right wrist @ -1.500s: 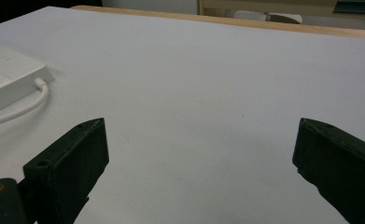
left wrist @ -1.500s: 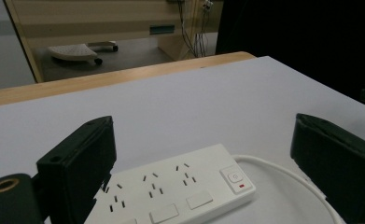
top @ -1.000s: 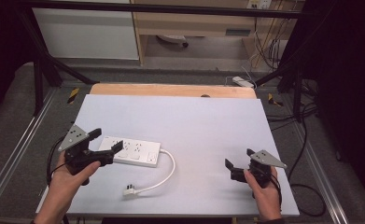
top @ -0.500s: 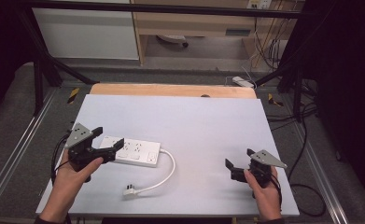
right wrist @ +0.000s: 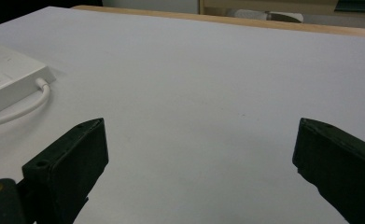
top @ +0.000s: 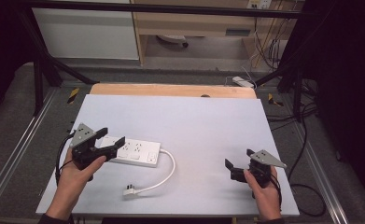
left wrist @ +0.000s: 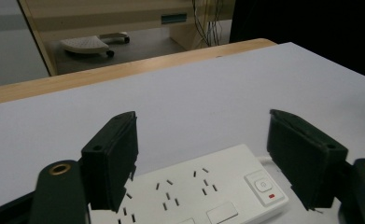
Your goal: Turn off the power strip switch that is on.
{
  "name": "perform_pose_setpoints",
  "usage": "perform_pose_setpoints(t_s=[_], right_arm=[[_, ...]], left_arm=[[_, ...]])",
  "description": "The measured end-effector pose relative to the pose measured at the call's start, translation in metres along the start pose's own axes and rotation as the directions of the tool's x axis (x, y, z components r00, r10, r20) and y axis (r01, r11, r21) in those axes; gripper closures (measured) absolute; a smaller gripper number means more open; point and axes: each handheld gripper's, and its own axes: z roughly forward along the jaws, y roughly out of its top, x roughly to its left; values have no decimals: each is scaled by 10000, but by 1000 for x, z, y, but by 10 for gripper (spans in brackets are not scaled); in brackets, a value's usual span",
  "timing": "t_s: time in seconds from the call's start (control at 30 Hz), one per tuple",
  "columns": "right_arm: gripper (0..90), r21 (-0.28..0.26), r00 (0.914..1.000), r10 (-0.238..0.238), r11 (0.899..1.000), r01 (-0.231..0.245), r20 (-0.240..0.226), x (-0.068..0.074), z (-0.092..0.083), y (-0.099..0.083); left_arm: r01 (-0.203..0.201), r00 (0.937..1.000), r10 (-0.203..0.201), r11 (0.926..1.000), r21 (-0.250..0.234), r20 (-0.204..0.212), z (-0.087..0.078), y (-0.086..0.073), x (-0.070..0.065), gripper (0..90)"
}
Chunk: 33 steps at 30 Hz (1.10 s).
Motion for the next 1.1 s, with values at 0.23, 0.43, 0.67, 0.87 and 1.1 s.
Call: perform_pose_setpoints(t_s=[0.23, 0.43, 0.67, 0.87, 1.1], right_arm=[[38, 82, 10000, -52, 10000, 52, -47, 1, 1, 0], [38, 54, 10000, -47, 10000, 47, -29, 1, 0, 0], [38, 206, 9999, -150, 9997, 152, -74, 3, 3, -1], [38, 179, 9999, -139, 9997, 141, -90, 3, 2, -1], [38, 162, 9998, -154, 9997, 156, -111, 4, 2, 0]], left_arm=[[-66, 9999, 63, 9995, 305, 92, 5, -6, 0, 381], [-39, 10000, 37, 9994, 356, 68, 7, -10, 1, 459], [-67, 10000, 64, 9989, 469, 70, 8, -13, 3, 557], [8, 10000, -8, 9986, 537, 13, 8, -16, 5, 623], [95, 9999, -87, 9981, 605, -126, 11, -21, 8, 703]])
